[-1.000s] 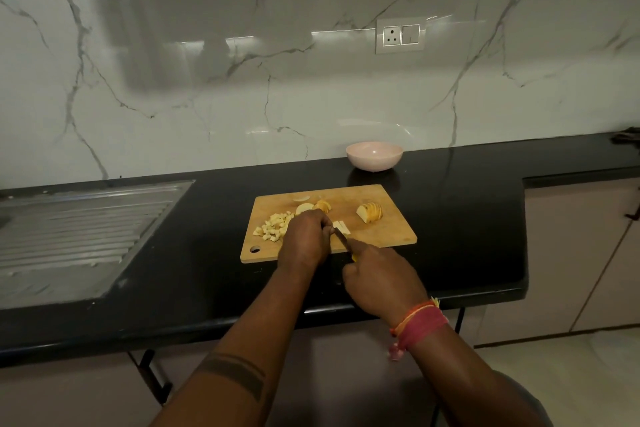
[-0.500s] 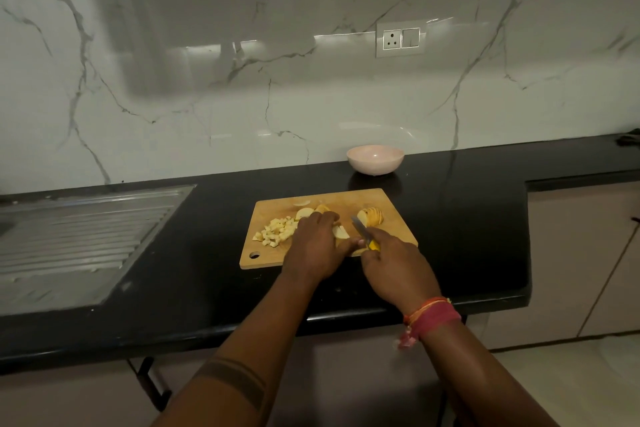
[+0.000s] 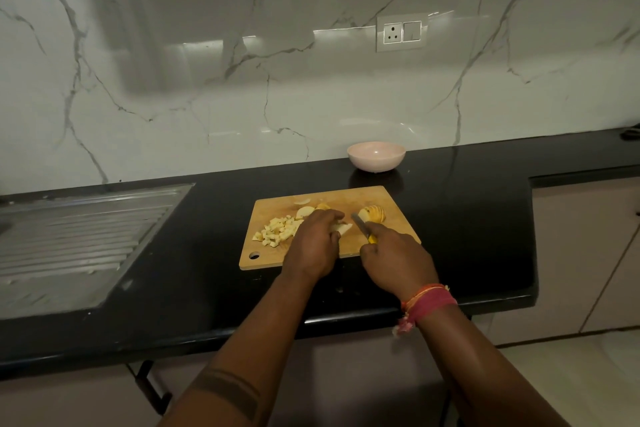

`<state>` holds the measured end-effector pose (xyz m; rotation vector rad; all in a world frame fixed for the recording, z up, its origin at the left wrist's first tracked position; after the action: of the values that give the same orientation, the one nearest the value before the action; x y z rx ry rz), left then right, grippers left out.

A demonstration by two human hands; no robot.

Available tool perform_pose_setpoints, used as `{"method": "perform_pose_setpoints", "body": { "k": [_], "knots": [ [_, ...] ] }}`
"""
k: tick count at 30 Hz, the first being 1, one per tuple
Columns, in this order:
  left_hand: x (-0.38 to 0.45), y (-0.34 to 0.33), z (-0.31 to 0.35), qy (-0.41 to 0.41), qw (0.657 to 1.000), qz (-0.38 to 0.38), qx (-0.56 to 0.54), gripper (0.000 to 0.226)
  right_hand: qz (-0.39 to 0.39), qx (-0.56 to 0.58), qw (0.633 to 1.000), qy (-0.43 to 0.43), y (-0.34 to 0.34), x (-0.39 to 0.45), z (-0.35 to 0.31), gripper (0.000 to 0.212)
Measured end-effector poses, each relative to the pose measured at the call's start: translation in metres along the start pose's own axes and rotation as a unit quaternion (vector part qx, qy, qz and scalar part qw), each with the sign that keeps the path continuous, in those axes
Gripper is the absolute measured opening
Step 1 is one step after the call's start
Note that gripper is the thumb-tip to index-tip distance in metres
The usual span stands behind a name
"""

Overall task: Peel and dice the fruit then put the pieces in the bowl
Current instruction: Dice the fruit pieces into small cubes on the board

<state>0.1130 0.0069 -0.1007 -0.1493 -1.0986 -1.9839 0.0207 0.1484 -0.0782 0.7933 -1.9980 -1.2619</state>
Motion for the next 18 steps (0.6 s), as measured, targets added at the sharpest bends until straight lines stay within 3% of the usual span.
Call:
{"method": "perform_pose_setpoints", "body": {
  "k": [6,12,18],
  "knots": [
    [-0.0026,0.0033,0.0016,0.013,1.0,0.011,-0.014,0.039,-0.005,-0.028,0.999,0.023,-0.0053,0.0004,-0.0014,0.054],
    [-0.0031,0.0009,0.003,0.031,0.995,0.014,0.097,0.047,0.009,-0.014,0.999,0.027,-0.0053,-0.0005,0.0028,0.053],
    [0.0028,0.0016,0.0021,0.033,0.996,0.0,0.085,0.034,0.02,-0.038,0.997,0.059,-0.0094,-0.0017,-0.0004,0.056]
  ]
}}
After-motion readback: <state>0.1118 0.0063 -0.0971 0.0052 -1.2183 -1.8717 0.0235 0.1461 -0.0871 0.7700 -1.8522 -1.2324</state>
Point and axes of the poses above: each hand's wrist, its own x-axis towards the middle knuckle, its own y-axis out of the back of the hand, z = x × y, the point moved 2 cm from there along x, towards the middle knuckle, and after that the axes turned 12 degrees about -x, right-handed, at the moved point
